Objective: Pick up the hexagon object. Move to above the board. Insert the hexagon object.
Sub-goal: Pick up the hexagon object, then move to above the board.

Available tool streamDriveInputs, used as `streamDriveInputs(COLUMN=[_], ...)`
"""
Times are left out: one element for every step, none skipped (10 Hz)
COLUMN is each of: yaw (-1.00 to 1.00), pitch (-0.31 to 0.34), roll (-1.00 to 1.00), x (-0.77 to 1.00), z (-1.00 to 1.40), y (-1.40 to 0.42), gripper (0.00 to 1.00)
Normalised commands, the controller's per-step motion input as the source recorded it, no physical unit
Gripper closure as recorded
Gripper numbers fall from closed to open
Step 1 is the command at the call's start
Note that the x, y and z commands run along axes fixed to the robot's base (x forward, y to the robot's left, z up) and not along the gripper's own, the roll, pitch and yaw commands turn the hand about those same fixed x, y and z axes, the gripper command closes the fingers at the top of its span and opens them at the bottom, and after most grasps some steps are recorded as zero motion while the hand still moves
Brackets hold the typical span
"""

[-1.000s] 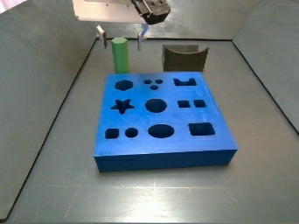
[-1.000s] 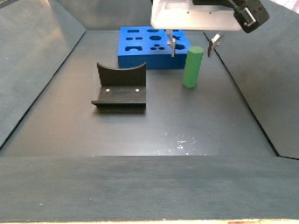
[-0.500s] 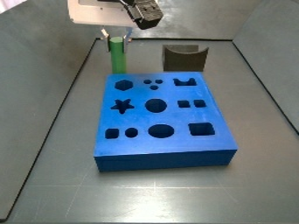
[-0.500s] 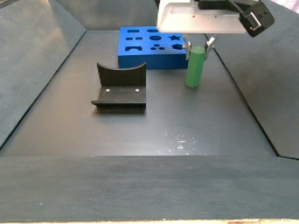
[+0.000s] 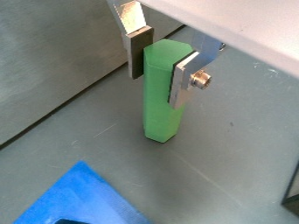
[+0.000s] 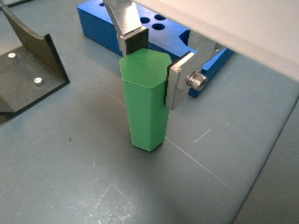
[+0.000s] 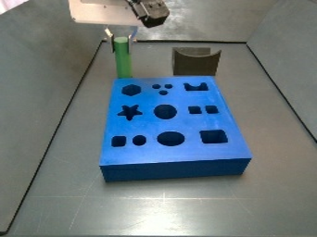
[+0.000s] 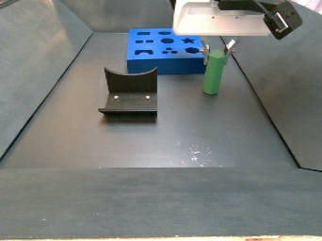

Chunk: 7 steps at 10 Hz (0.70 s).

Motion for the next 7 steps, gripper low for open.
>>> streamDriveInputs(yaw=[0.00, 0.00, 0.00, 0.00, 0.41, 0.41, 0.28], pitch=[0.000, 0.000, 0.000, 0.000, 0.377, 0.401, 0.312], roll=[0.00, 0.00, 0.00, 0.00, -0.03, -0.03, -0.03], x=[0.00, 0.00, 0.00, 0.00, -0.13, -0.15, -0.14], z=[0.00, 0.00, 0.00, 0.00, 1.00, 1.00, 1.00], y=[0.00, 0.00, 0.00, 0.00, -0.20, -0.18, -0.17], gripper=[1.00, 1.00, 1.00, 1.00, 1.00, 1.00, 1.00])
